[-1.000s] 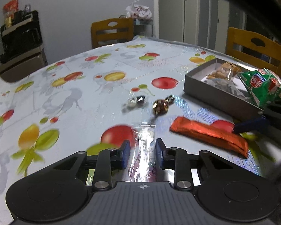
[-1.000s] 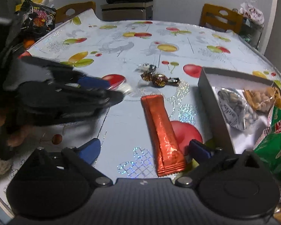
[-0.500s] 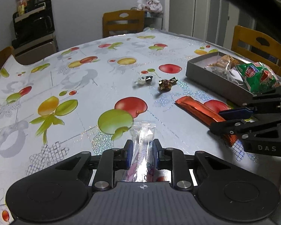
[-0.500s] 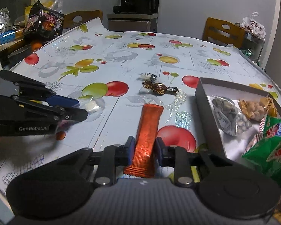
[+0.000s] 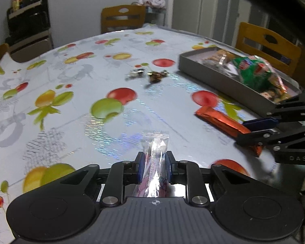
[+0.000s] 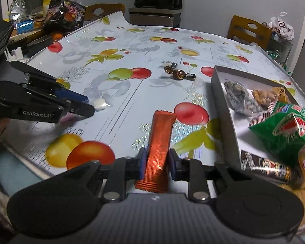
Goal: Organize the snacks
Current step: 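Lift the lollipop bag and candy bar off the table with both tools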
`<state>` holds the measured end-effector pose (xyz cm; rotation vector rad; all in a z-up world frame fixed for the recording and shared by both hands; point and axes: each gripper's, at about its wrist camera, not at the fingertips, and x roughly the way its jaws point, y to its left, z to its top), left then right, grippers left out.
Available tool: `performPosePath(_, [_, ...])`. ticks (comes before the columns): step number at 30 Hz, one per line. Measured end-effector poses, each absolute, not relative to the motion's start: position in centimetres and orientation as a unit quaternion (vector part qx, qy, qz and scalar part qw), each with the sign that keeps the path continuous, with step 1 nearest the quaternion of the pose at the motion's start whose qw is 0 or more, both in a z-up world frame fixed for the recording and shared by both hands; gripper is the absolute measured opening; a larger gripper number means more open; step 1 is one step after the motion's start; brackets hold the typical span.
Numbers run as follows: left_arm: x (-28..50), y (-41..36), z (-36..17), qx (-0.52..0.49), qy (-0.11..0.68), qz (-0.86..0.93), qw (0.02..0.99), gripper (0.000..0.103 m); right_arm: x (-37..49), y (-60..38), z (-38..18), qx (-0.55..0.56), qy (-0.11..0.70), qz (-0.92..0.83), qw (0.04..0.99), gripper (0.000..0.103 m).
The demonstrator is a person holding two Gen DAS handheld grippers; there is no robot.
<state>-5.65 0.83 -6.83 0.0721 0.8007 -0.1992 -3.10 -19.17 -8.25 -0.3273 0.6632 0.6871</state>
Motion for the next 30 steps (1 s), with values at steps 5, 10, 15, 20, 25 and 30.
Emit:
performPosePath(5, [-5.9,-1.1,-6.8,0.046,0.389,-0.117,0.912,0.023,-3.8,-19.9,-8.2,-0.155,0.317,0.326,0.877,0.023])
performPosePath(10, [-5.9,-2.3,-7.0,0.057,0.386,-0.115,0.913,0.029,-3.8,-20.0,-8.2,-0.151,0.315,0.322,0.880,0.030])
performPosePath(15, [-5.8,-2.6,-7.2,0.063,0.380,-0.101,0.917,0.054,-3.5,-20.0,-8.4,-0.142,0.315,0.324,0.881,0.040])
performPosePath(20, [-6.4,-2.9,-7.5,0.063,0.365,-0.081,0.925,0.082,-3.2,-19.8,-8.7,-0.134,0.308,0.322,0.885,0.049])
performPosePath(25, [-6.7,-3.4,-8.1,0.070,0.360,-0.070,0.928,0.103,-3.1,-19.7,-9.2,-0.130,0.292,0.310,0.895,0.053])
performPosePath(30, [-6.6,-3.1,-8.1,0.060,0.366,-0.071,0.926,0.103,-3.2,-19.6,-9.5,-0.124,0.283,0.303,0.902,0.057])
